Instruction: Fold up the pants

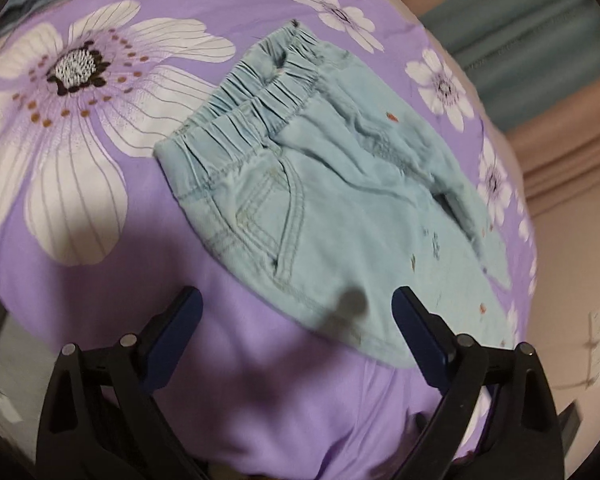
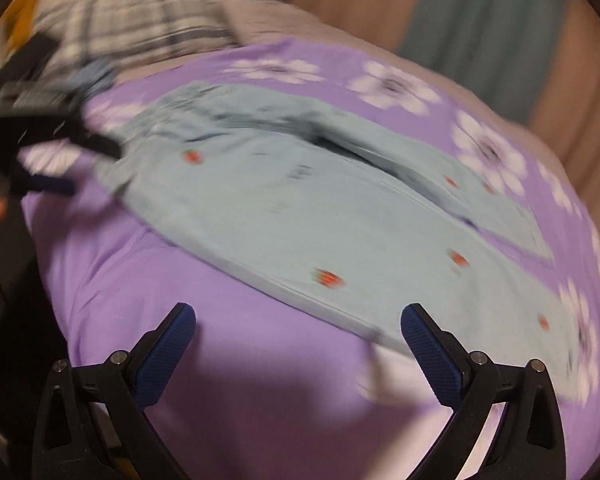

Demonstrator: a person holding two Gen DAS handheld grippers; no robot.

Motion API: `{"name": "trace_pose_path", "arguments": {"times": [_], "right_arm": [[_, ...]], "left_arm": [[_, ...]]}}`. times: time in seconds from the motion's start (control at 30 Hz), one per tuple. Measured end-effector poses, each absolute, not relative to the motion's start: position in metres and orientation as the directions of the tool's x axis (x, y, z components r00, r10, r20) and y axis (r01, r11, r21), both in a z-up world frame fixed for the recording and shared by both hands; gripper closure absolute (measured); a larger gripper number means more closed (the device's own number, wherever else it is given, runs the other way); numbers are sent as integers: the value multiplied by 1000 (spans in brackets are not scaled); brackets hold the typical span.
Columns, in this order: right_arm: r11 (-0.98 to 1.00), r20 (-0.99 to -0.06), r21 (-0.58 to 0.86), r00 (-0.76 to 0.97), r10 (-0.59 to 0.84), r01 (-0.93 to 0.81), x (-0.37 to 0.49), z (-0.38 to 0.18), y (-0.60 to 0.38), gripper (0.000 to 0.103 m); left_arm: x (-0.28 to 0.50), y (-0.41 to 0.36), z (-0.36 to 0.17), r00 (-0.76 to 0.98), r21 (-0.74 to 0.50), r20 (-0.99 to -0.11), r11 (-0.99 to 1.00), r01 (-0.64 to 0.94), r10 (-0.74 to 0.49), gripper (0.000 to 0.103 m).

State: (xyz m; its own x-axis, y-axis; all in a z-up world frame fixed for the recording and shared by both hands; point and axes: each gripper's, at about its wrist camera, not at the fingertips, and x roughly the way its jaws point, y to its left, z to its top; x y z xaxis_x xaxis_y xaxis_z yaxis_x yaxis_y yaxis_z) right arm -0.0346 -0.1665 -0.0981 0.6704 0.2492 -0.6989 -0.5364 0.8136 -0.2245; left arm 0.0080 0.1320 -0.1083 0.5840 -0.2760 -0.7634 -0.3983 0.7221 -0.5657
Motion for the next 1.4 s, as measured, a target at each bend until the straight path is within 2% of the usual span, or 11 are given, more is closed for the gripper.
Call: {"name": "trace_pose_path", "arguments": {"times": [0.1,0.2,0.27,0.3,0.37,0.5,0.8,0.93,1.03,1.23,1.4], "right_arm": [[731,-668,-344,701,249,-589,-38,-113,-141,15],[671,-619,-427,737,273,-607,-42,-123,-126,23],[661,-601,-436,744,291,-611,-38,-123,-117,37],[662,-602,-429,741,298,-615,-34,-121,-115,44],[664,-607,-426,738,294,-615,-27,-120,-109,74],[687,-625,-380,720,304,-620,-27,-117,-102,93],[661,-686,-317,646,336,-680,-44,-121,-100,93],[718,-707,-205,608,362,-666,-35,-108,-112,61],[758,-689,-48,571,446,-651,-26,-89,-133,55],[822,-694,149,534,483,-550,17,-93,-155,55],[887,-757,21,572,316,-462,35,-117,-166,55]], "left_arm": [[17,136,-104,617,-576,-746,705,-414,-248,21],[28,146,-107,620,-579,-749,686,-441,-234,45],[32,152,-108,613,-556,-761,699,-450,-212,70],[34,154,-107,604,-543,-770,707,-454,-203,72],[31,159,-108,609,-551,-765,702,-452,-208,79],[13,166,-100,630,-546,-754,713,-440,-188,83],[-2,168,-94,586,-418,-803,803,-425,-108,72],[-15,165,-70,634,-344,-773,860,-377,-32,54],[-8,149,-52,690,-335,-722,900,-281,-53,37],[34,97,-69,658,-299,-738,946,-122,-149,37],[50,95,-105,589,-202,-806,961,-189,-54,37]]}}
